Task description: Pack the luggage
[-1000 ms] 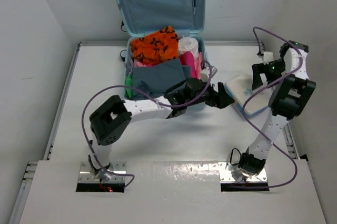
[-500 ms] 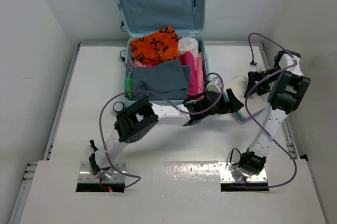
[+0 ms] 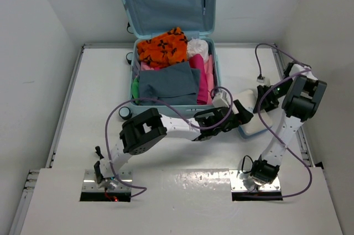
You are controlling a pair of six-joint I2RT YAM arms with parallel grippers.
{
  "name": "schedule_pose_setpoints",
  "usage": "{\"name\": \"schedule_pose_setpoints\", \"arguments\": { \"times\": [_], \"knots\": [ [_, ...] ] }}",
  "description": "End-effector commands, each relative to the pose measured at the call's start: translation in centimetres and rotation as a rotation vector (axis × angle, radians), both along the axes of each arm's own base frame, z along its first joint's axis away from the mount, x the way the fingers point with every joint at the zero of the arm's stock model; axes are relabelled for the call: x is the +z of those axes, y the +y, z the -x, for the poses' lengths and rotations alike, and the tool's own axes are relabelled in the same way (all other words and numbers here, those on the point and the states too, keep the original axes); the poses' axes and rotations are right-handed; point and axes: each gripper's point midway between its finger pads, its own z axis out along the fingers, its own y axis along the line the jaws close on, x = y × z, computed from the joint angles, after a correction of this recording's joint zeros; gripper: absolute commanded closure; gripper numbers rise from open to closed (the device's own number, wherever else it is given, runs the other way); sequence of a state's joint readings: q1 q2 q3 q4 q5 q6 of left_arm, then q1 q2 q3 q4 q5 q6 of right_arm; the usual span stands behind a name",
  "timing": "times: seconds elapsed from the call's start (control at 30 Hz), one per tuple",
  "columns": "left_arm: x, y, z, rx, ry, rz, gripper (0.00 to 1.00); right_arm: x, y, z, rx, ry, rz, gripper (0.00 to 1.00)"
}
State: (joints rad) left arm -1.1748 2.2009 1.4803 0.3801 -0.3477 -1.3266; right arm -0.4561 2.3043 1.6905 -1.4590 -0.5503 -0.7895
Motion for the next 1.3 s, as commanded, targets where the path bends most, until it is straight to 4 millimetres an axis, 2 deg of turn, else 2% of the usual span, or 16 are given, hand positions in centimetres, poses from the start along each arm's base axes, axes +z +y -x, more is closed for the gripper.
{"name": "schedule_pose_setpoints", "arguments": {
  "times": [0.0,0.1,0.17,0.33,0.4,0.43,0.5,0.6,0.67,0.73,0.8,0.83,1.07,1.13,1.2,1.27],
  "knots": [
    [-9.2,6.0,0.3,0.11,0.123,-0.236,0.0,-1.6,1.0,5.7,0.165,0.244,-0.04,0.39],
    [-10.6,7.1,1.1,0.118,0.166,-0.247,0.0,-1.6,1.3,5.8,0.141,0.264,-0.04,0.33],
    [-8.9,6.7,0.4,0.098,0.118,-0.209,0.0,-1.2,1.3,5.9,0.15,0.246,-0.049,0.17],
    [-6.1,7.5,-0.6,0.091,0.058,-0.19,0.0,-0.9,1.4,5.2,0.099,0.248,-0.05,0.0],
    [-4.9,8.4,-0.9,0.103,0.055,-0.182,0.0,-0.6,1.6,4.7,0.069,0.241,-0.047,0.0],
    [-5.8,9.6,-0.7,0.102,0.073,-0.209,0.0,-0.5,1.6,4.7,0.068,0.243,-0.048,0.0],
    [-4.8,10.2,-0.1,0.084,0.065,-0.205,0.0,-0.4,1.6,4.7,0.063,0.246,-0.044,0.0],
    [-5.5,11.3,-0.2,0.083,0.049,-0.221,0.0,-0.4,1.7,4.7,0.059,0.252,-0.047,0.0],
    [-5.6,10.3,-0.1,0.063,0.052,-0.174,0.0,-0.4,2.0,4.7,0.046,0.261,-0.052,0.0],
    [-7.1,9.2,-0.2,0.047,0.069,-0.164,0.0,-0.5,2.2,4.7,0.033,0.274,-0.061,0.0],
    [-5.8,6.7,-0.4,0.02,0.05,-0.087,0.0,-0.8,2.5,5.0,0.034,0.3,-0.066,0.0],
    [-7.5,6.3,-0.6,0.026,0.069,-0.094,0.0,-0.9,2.5,5.1,0.033,0.305,-0.065,0.0],
    [-11.1,1.0,-0.3,-0.037,0.129,-0.022,0.0,-1.5,4.7,5.0,0.054,0.366,-0.079,0.0],
    [-11.3,0.8,0.2,-0.071,0.122,-0.008,0.0,-1.3,5.9,6.3,0.097,0.402,-0.088,0.0],
    [-9.2,0.1,0.2,-0.157,0.019,0.048,0.0,-0.9,6.9,6.8,0.14,0.387,-0.103,0.02],
    [-8.7,0.1,0.7,-0.223,0.029,0.127,0.0,-0.5,8.3,8.4,0.173,0.422,-0.139,0.02]
  ]
}}
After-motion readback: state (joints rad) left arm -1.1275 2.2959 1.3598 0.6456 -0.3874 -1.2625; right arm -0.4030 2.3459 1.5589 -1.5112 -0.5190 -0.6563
